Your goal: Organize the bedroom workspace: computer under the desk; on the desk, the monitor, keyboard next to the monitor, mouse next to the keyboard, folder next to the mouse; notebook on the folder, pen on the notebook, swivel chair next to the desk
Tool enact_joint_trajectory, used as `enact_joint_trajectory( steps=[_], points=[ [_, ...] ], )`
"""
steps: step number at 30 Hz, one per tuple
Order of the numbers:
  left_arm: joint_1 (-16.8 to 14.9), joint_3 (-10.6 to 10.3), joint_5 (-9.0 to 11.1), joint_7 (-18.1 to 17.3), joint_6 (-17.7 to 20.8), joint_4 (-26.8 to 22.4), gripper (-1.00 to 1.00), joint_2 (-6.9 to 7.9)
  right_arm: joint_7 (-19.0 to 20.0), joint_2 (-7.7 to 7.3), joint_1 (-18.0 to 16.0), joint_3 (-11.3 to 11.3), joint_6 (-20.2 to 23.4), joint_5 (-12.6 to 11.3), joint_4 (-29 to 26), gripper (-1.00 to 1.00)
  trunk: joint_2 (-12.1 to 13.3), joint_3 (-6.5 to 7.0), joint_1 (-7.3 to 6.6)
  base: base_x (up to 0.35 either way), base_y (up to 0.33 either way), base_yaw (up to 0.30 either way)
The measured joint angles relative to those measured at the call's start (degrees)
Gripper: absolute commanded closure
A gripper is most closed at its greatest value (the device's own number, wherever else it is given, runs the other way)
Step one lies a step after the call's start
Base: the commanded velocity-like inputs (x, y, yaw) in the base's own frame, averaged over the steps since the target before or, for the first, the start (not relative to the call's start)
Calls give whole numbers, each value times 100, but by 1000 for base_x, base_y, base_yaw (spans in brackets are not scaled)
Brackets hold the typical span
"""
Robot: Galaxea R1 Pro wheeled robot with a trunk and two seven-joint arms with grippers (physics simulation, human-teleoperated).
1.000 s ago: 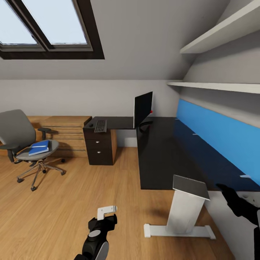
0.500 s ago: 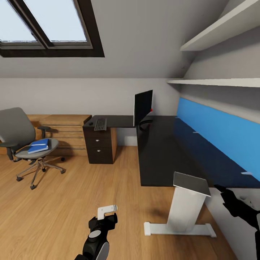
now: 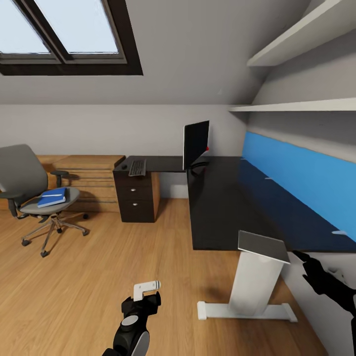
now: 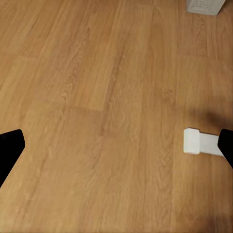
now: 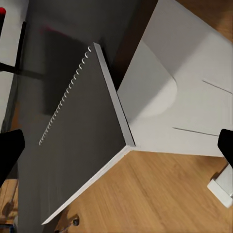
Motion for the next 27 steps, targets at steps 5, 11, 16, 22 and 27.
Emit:
enact_joint_trajectory(
  steps=[5,11,16,22,27],
  points=[
    [0,-1,0,0,2,6,-100,0,196,-1,-1,0,0,-33,1,-100,-201,-90,110,0,0,0],
    [0,-7,0,0,2,15,-100,0,685,-9,3,3,25,-51,-1,-100,-441,-198,242,0,0,0],
    [0,-8,0,0,1,22,-100,0,728,-10,2,3,33,-47,-1,-100,-642,-287,352,0,0,0],
    [0,-33,0,0,0,83,-100,0,741,-6,3,3,33,-34,-1,-100,-883,-395,483,0,0,0],
    [0,-35,0,0,1,93,-100,0,742,-3,3,4,28,-23,-5,-100,-1083,-485,593,0,0,0]
  ],
)
